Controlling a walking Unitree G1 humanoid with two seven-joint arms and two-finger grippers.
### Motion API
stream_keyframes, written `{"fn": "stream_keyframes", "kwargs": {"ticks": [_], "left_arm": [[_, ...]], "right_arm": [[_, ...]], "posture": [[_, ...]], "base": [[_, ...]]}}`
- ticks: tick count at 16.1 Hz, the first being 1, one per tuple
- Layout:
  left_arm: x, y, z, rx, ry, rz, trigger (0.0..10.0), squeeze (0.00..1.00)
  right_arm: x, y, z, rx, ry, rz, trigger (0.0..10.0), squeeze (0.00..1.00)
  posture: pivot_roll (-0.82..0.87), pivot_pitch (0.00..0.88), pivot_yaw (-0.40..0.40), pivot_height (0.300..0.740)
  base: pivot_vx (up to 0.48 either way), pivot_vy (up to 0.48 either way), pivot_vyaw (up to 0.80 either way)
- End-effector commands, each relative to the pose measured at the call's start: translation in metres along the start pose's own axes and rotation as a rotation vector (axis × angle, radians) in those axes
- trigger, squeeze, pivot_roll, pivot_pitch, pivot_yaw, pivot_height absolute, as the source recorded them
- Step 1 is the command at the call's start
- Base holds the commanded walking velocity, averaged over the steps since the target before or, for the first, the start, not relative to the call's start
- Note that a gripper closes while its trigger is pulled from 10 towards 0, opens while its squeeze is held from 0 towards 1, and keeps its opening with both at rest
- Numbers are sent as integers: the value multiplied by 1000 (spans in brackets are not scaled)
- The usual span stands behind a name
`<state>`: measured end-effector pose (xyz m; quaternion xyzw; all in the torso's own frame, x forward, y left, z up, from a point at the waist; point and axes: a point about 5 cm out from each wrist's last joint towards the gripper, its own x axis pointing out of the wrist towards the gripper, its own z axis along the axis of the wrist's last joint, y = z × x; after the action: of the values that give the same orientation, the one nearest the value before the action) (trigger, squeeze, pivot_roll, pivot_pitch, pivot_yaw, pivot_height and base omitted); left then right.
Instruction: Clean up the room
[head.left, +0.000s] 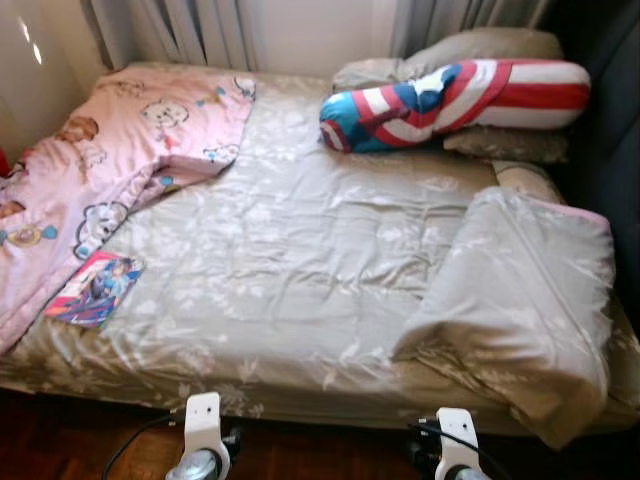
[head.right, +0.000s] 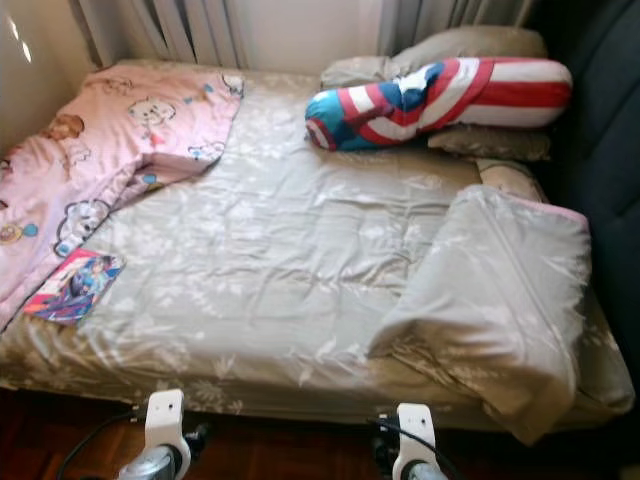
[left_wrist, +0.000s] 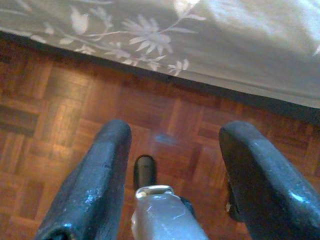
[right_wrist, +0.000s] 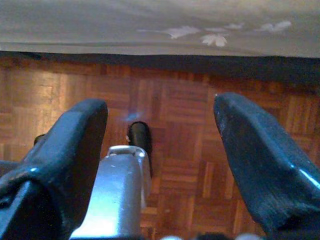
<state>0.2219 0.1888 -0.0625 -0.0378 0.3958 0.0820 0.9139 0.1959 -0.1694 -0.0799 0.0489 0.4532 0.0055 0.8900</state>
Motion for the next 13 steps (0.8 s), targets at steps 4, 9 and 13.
{"fn": "stream_keyframes", "kwargs": {"ticks": [4,9,13], "left_arm": [[-1,1,-7,11,28,6,10000,0],[-1,1,-7,8,26,6,10000,0],[-1,1,-7,-1,21,0,10000,0]], "right_arm": [[0,-1,1,4,-5,-4,10000,0],[0,-1,2,1,-11,1,10000,0],[0,-2,2,4,-12,-2,10000,0]], "posture": [[164,92,-62,740],[164,95,-62,740],[164,98,-64,740]], "base": [[284,0,-120],[302,0,-431],[73,0,0]]}}
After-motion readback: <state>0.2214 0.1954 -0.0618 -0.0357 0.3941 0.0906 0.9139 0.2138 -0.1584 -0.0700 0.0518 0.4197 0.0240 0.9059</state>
